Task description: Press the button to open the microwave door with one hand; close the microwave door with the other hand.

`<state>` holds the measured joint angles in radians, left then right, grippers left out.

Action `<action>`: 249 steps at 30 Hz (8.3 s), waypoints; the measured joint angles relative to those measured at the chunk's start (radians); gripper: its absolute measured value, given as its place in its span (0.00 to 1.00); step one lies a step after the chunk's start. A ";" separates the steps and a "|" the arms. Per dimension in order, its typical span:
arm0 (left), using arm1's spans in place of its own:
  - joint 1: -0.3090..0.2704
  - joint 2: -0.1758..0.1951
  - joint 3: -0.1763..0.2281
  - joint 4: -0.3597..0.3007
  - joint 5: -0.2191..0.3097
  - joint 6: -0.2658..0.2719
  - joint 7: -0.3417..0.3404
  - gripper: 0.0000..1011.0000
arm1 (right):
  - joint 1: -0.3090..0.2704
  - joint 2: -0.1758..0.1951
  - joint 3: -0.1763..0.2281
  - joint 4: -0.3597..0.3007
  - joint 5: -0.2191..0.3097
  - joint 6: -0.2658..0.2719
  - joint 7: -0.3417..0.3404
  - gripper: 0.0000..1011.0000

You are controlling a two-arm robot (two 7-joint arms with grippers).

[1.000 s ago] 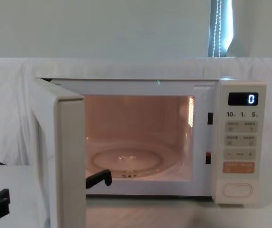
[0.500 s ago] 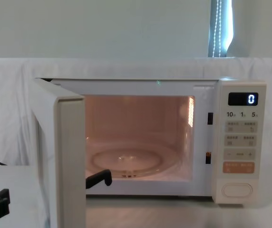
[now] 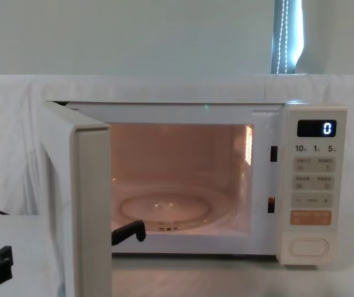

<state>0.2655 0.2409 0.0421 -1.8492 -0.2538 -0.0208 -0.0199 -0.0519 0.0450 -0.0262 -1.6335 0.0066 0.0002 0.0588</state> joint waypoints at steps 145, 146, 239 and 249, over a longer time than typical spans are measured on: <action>0.000 0.000 0.000 0.000 0.000 0.000 0.000 0.00 | -0.001 0.000 0.000 -0.002 -0.001 0.002 0.001 0.99; 0.000 0.000 0.000 0.000 0.000 0.000 0.000 0.00 | -0.001 0.000 0.000 -0.002 -0.001 0.002 0.001 0.99; -0.453 0.075 0.222 0.049 -0.235 0.278 -0.096 0.00 | -0.001 0.000 0.000 -0.002 -0.001 0.002 0.001 0.99; -0.542 0.009 0.261 0.138 -0.175 0.292 -0.082 0.00 | -0.001 0.000 0.000 -0.002 -0.002 0.002 0.001 0.99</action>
<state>-0.2768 0.2503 0.3031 -1.7114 -0.4293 0.2708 -0.1021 -0.0526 0.0450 -0.0265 -1.6359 0.0050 0.0020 0.0594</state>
